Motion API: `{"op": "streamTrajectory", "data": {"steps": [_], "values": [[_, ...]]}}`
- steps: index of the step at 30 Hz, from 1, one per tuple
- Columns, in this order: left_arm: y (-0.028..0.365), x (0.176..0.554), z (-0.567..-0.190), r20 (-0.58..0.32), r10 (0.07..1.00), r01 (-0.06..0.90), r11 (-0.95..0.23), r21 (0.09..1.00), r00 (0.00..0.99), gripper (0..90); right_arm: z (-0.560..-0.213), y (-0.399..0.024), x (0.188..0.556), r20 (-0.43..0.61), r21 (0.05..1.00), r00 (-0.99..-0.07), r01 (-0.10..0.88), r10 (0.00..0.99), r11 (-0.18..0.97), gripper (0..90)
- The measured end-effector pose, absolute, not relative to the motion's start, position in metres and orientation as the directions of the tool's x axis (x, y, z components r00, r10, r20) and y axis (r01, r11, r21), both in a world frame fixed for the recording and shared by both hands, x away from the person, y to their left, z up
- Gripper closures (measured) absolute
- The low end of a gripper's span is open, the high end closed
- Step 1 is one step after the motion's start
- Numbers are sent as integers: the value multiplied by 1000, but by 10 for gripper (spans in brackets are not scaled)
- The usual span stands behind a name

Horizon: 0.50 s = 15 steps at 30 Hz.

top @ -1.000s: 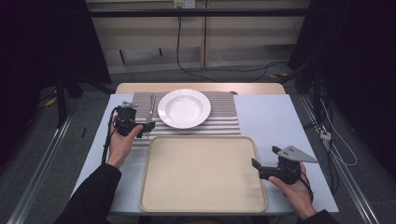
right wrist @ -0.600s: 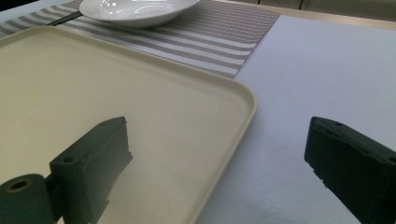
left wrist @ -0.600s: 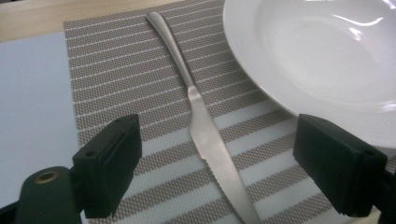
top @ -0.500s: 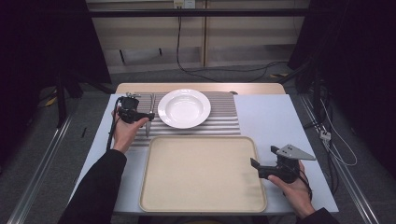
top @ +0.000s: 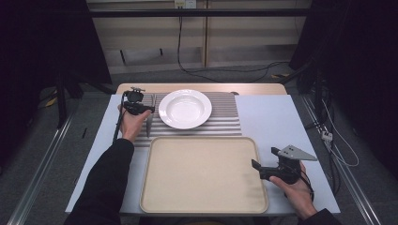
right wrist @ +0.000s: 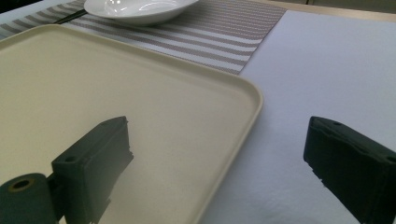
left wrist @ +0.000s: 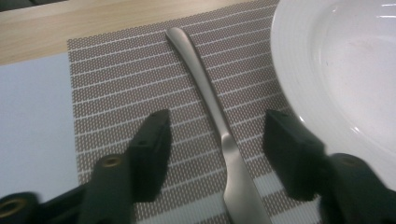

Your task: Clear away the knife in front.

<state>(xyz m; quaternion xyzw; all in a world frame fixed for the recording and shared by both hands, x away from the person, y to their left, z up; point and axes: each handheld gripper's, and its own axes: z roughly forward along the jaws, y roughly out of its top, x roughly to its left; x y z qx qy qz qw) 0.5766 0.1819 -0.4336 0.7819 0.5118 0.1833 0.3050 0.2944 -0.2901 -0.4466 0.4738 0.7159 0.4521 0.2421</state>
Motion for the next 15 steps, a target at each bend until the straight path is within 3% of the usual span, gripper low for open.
{"op": "streamTrajectory", "data": {"steps": [10, 15], "values": [[170, 597, -445, -14, 913, 722, -312, 618, 407, 629, -447, -291, 295, 89, 876, -436, 462, 896, 137, 71], [166, 603, -449, -16, 919, 738, -306, 601, 394, 674, -447, -291, 294, 90, 876, -435, 462, 896, 137, 71]]}}
